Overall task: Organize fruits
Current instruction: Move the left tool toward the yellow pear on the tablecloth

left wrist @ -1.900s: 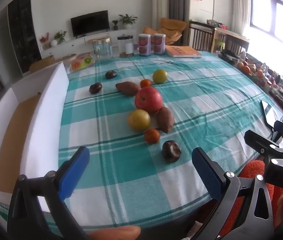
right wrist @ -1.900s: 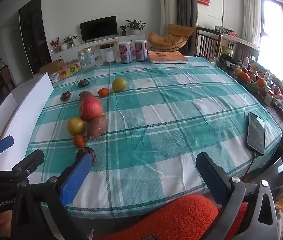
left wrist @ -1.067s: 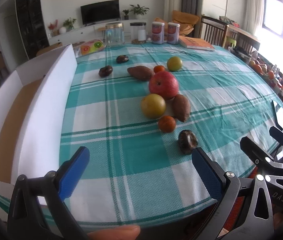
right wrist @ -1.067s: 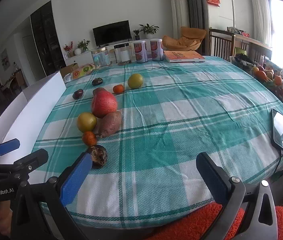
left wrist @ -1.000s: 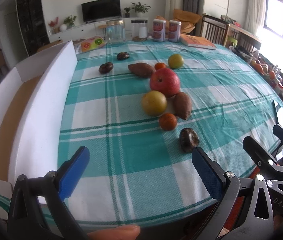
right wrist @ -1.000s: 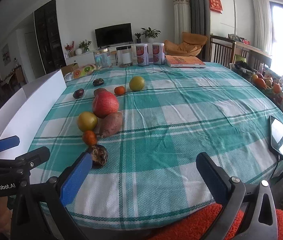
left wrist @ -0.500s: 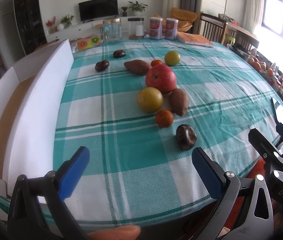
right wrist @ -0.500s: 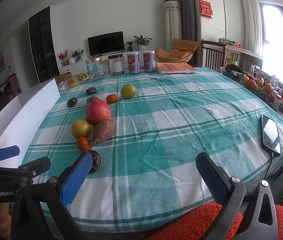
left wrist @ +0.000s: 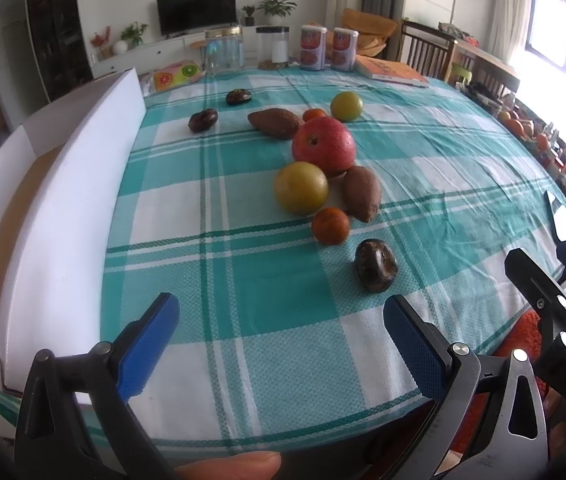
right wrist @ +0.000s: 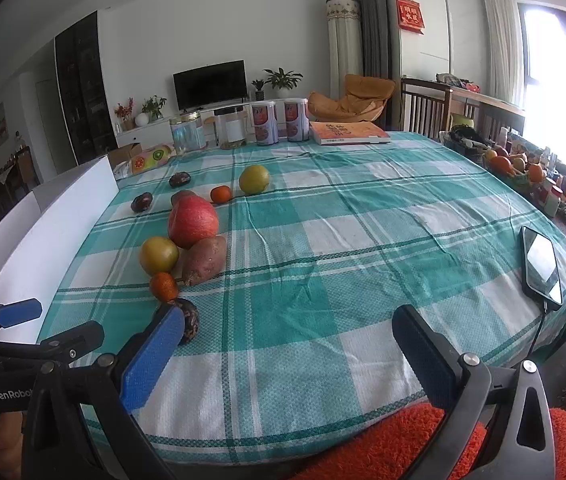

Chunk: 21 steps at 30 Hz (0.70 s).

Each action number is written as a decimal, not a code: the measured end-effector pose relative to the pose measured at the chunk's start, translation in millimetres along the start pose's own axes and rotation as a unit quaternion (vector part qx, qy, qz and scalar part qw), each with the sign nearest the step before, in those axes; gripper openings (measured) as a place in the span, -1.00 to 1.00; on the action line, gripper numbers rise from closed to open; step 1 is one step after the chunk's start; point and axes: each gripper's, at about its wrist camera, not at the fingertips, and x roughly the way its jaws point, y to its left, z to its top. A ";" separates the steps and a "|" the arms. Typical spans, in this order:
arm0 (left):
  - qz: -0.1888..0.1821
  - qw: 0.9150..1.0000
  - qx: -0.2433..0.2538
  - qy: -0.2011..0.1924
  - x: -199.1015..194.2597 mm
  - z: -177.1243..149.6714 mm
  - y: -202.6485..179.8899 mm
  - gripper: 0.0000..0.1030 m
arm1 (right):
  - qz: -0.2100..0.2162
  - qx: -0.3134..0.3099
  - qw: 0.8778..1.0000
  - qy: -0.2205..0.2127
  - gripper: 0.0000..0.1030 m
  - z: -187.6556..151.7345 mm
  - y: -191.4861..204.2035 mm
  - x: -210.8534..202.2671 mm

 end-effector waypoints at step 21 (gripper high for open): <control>-0.001 0.999 -0.017 0.044 22.3 -7.7 7.6 0.99 | 0.003 0.002 1.000 0.004 1.00 0.7 1.5 2.6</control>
